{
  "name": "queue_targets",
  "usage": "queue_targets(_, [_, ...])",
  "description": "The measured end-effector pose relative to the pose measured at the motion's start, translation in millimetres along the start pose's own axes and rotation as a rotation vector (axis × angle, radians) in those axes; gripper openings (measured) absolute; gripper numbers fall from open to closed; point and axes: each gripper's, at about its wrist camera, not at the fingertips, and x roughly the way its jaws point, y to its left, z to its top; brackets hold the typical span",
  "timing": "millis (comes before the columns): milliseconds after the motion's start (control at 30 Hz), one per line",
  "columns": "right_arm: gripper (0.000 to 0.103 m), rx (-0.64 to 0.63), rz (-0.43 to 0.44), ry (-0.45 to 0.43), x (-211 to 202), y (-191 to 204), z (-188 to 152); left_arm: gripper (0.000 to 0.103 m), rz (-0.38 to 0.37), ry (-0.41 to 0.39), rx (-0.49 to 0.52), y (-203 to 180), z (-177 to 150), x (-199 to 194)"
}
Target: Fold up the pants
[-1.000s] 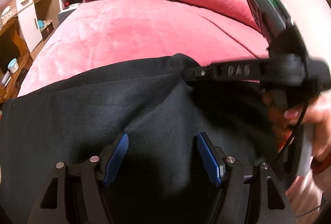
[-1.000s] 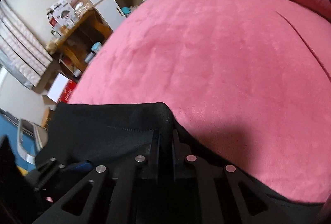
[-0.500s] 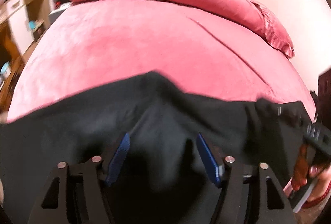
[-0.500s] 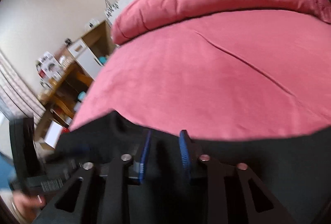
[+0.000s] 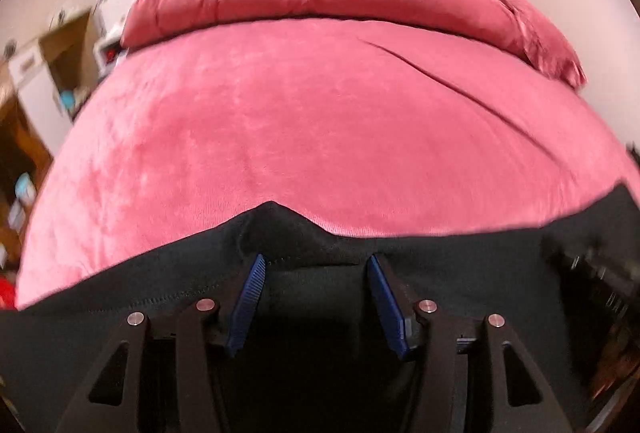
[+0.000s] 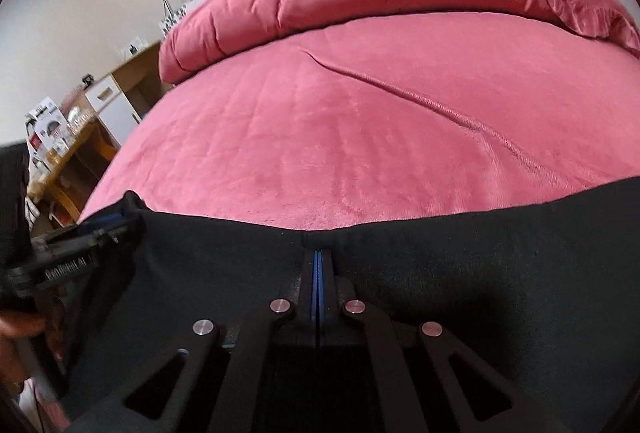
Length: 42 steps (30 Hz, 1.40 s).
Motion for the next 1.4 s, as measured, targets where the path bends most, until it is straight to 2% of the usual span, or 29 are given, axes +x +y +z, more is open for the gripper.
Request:
queue_targets(100, [0.003,0.082,0.076,0.034,-10,-12,4,0.057,0.001,0.009,0.033,-4,-12,-12])
queue_targets(167, [0.013,0.131,0.093,0.024,-24,-16,7,0.059,-0.017,0.016,0.011,1,-21,-20])
queue_targets(233, [0.039,0.142,0.07,-0.018,-47,-24,7,0.059,-0.027,0.017,-0.016,4,-33,-27])
queue_targets(267, [0.042,0.138,0.056,-0.037,-57,-28,7,0.059,-0.031,0.015,-0.023,4,-37,-32])
queue_targets(367, [0.042,0.121,-0.017,-0.079,-91,-48,6,0.06,-0.032,0.015,-0.039,9,-46,-37])
queue_targets(433, [0.042,0.163,-0.07,-0.094,-114,-72,2,0.06,-0.021,0.011,-0.043,11,-55,-44])
queue_targets(600, [0.043,0.473,-0.225,-0.162,-166,-158,-22,0.06,-0.012,0.021,-0.1,21,-67,-53])
queue_targets(667, [0.049,0.646,-0.275,-0.198,-185,-195,-40,0.06,-0.008,0.025,-0.108,23,-70,-55])
queue_targets(767, [0.053,0.852,-0.295,-0.243,-204,-240,-68,0.06,-0.002,0.032,-0.109,26,-71,-56])
queue_targets(800, [0.054,0.881,-0.297,-0.249,-205,-250,-74,0.06,-0.002,0.034,-0.113,27,-72,-56])
queue_targets(900, [0.055,0.914,-0.261,-0.223,-199,-272,-80,0.06,-0.004,0.039,-0.134,30,-74,-58])
queue_targets(1000, [0.061,0.9,-0.211,-0.29,-203,-283,-75,0.06,-0.001,0.045,-0.147,32,-75,-62])
queue_targets(1100, [0.061,0.896,-0.195,-0.304,-199,-292,-68,0.06,-0.006,0.041,-0.174,38,-79,-69])
queue_targets(1167, [0.049,0.923,-0.191,-0.307,-194,-296,-69,0.06,-0.007,0.04,-0.195,43,-82,-73])
queue_targets(1200, [0.034,0.941,-0.205,-0.296,-193,-299,-65,0.06,-0.007,0.038,-0.201,46,-83,-74])
queue_targets(1233, [0.027,0.953,-0.196,-0.293,-192,-304,-61,0.06,-0.001,0.037,-0.208,48,-84,-75])
queue_targets(1300, [0.021,0.958,-0.172,-0.312,-196,-302,-59,0.06,0.006,0.035,-0.225,53,-85,-78])
queue_targets(1400, [0.02,0.894,-0.178,-0.343,-211,-284,-45,0.06,0.01,0.032,-0.25,60,-87,-81])
